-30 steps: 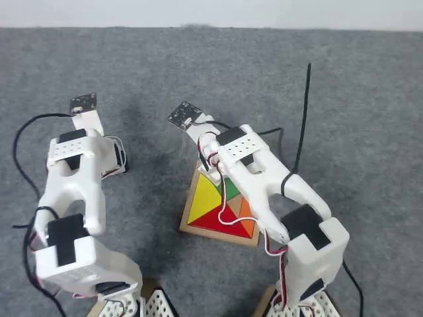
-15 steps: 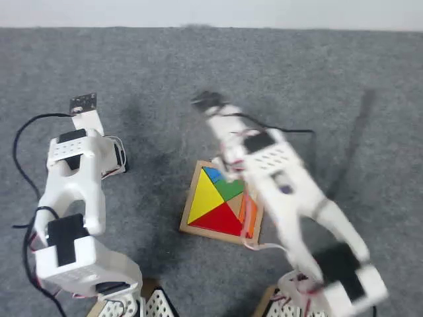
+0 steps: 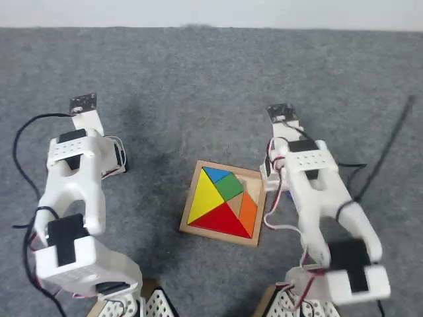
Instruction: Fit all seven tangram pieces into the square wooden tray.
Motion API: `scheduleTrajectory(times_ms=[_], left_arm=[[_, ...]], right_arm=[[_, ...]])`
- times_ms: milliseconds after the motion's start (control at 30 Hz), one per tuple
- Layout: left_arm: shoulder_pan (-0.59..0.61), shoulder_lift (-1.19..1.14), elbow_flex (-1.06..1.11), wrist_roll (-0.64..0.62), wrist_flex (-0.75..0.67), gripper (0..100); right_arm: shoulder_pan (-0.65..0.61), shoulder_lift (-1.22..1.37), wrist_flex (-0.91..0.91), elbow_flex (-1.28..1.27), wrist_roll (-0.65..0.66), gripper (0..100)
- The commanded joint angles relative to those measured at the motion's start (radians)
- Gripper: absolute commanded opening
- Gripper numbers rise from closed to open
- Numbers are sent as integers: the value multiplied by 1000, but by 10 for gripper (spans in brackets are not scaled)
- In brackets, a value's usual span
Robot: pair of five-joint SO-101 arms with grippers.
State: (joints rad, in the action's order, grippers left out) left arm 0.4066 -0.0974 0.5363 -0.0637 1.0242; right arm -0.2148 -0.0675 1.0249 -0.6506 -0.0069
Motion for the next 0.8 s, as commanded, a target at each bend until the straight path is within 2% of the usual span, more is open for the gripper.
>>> scheduleTrajectory(times_ms=[0,100,267,533,767], left_arm=[[-3,55,-8,-11,-17,152],[-3,55,-8,-11,-17,152],[-5,55,-8,-11,-17,152],[-8,55,-8,-11,-17,152],[-8,55,-8,-11,-17,152]], right_arm=[[18,67,-16,101,-101,154],[19,125,-16,138,-163,154],[39,209,-10,199,-172,154],[213,237,-7,247,-104,155],[199,225,70,333,-106,155]])
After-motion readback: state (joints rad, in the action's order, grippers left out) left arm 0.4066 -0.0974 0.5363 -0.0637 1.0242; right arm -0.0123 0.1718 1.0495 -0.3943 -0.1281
